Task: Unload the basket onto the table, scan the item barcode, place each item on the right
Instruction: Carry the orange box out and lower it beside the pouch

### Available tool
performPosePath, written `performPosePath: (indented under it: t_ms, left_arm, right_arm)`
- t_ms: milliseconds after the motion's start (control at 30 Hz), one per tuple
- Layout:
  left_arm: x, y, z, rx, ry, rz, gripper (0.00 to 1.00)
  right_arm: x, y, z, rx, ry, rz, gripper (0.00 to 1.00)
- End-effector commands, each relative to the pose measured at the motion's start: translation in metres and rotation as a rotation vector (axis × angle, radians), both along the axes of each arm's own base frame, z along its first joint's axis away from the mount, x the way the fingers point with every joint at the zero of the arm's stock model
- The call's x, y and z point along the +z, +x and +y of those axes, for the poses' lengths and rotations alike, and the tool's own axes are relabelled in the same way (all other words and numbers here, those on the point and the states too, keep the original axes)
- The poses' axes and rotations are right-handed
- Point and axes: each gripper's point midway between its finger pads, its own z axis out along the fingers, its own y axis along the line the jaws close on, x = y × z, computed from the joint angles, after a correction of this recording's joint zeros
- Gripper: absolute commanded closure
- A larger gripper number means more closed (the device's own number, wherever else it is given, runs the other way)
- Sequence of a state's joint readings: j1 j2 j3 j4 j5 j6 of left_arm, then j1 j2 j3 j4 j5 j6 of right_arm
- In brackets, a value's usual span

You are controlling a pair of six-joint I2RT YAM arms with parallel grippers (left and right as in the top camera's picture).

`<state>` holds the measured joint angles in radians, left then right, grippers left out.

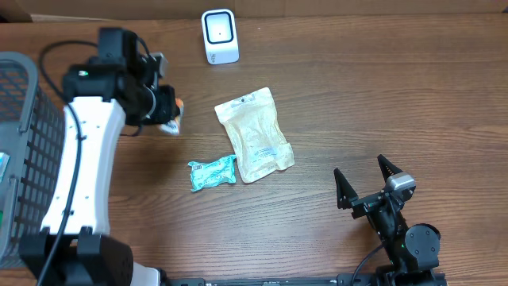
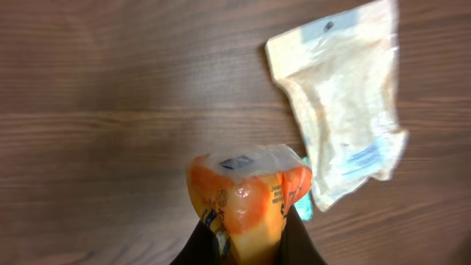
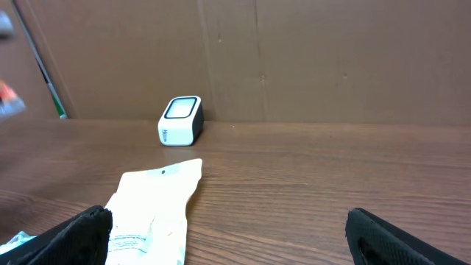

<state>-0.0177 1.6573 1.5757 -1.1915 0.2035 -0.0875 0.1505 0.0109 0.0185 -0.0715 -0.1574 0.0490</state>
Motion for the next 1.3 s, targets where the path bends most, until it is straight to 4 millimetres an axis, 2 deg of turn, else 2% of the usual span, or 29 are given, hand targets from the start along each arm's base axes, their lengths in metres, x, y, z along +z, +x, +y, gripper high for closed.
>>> performPosePath:
  t_ms: [0, 167, 267, 533, 600, 667, 767, 833, 933, 1033, 1167, 1267]
  left_arm:
    - [-0.039, -0.006, -0.007, 0.038, -0.019, 0.072, 0.96]
    - [-0.083, -0.007, -0.027, 0.015, -0.094, 0.086, 0.96]
    - [-0.104, -0.004, -0.03, 0.044, -0.112, 0.064, 0.91]
    - [-0.136, 0.0, -0.03, 0.147, -0.15, 0.032, 0.84]
    - [-0.139, 0.0, -0.03, 0.162, -0.155, 0.032, 0.74]
    - [-0.139, 0.001, -0.03, 0.161, -0.157, 0.028, 0.59]
    - [-0.139, 0.001, -0.03, 0.16, -0.156, 0.028, 0.41]
    - [-0.138, 0.001, -0.03, 0.16, -0.156, 0.026, 0.39]
    - [-0.129, 0.008, -0.03, 0.159, -0.159, 0.004, 0.39]
    - [-0.103, 0.02, -0.031, 0.128, -0.154, -0.047, 0.4]
    - [-0.044, 0.039, -0.024, 0.072, -0.092, -0.132, 0.4]
    - [0.01, 0.047, -0.013, 0.035, -0.013, -0.188, 0.37]
  right_arm:
    - [-0.002, 0.0, -0.001, -0.002, 0.003, 0.0, 0.0]
    - [-0.002, 0.0, -0.001, -0.002, 0.002, 0.0, 0.0]
    - [-0.002, 0.0, -0.001, -0.002, 0.002, 0.0, 0.0]
    - [-0.002, 0.0, -0.001, -0.002, 0.002, 0.0, 0.0]
    - [-0.002, 0.0, -0.001, -0.002, 0.003, 0.0, 0.0]
    - [-0.002, 0.0, -0.001, -0.002, 0.003, 0.0, 0.0]
    - [-0.002, 0.0, -0.001, -0.002, 0.002, 0.0, 0.0]
    - [-0.002, 0.0, -0.001, -0.002, 0.002, 0.0, 0.0]
    - [-0.002, 0.0, -0.001, -0.002, 0.002, 0.0, 0.0]
    - [-0.002, 0.0, -0.001, -0.002, 0.003, 0.0, 0.0]
    - [-0.002, 0.0, -0.001, -0.002, 0.002, 0.0, 0.0]
    - [-0.002, 0.0, -0.001, -0.002, 0.002, 0.0, 0.0]
